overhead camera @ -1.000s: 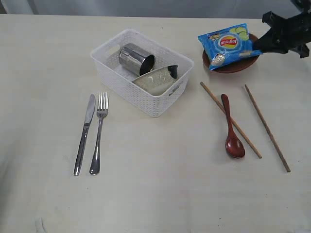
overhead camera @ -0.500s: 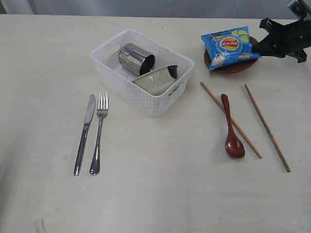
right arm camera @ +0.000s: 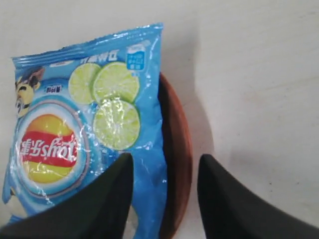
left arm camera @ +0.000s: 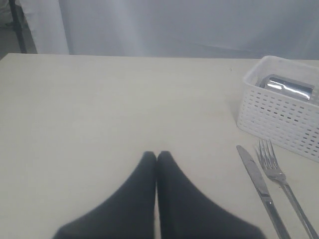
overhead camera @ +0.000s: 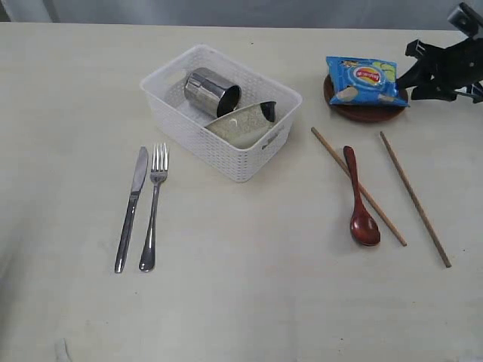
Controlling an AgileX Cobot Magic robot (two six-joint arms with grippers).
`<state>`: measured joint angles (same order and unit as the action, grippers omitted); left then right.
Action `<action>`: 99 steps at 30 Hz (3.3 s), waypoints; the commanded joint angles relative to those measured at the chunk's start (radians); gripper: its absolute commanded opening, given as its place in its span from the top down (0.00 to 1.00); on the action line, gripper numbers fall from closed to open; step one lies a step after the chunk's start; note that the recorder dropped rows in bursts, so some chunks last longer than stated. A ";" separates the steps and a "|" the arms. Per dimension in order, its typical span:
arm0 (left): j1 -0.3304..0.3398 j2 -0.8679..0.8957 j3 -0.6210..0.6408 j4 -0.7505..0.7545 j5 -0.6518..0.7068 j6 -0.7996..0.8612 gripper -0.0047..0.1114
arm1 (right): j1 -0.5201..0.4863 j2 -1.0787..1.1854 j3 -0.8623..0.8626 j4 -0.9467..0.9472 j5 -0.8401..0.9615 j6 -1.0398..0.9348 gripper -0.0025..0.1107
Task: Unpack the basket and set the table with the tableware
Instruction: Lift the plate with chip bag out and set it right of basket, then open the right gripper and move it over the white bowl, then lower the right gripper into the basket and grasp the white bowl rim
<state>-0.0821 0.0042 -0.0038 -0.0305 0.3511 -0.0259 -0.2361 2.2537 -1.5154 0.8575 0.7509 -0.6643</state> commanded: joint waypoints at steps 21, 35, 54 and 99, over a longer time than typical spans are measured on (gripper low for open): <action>0.003 -0.004 0.004 0.000 -0.009 0.003 0.96 | 0.456 -0.328 -0.137 -0.210 0.098 0.006 0.64; 0.003 -0.004 0.004 0.000 -0.009 0.003 0.96 | 0.709 -0.245 -0.379 -0.535 0.448 0.079 0.64; 0.003 -0.004 0.004 0.000 -0.009 0.003 0.96 | 0.820 -0.170 -0.389 -0.644 0.470 -0.062 0.48; 0.003 -0.004 0.004 0.000 -0.009 0.003 0.96 | 1.052 0.023 -0.389 -0.907 0.470 0.143 0.98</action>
<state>-0.0821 0.0042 -0.0038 -0.0305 0.3511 -0.0259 0.8026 2.2568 -1.9026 0.0779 1.2217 -0.6150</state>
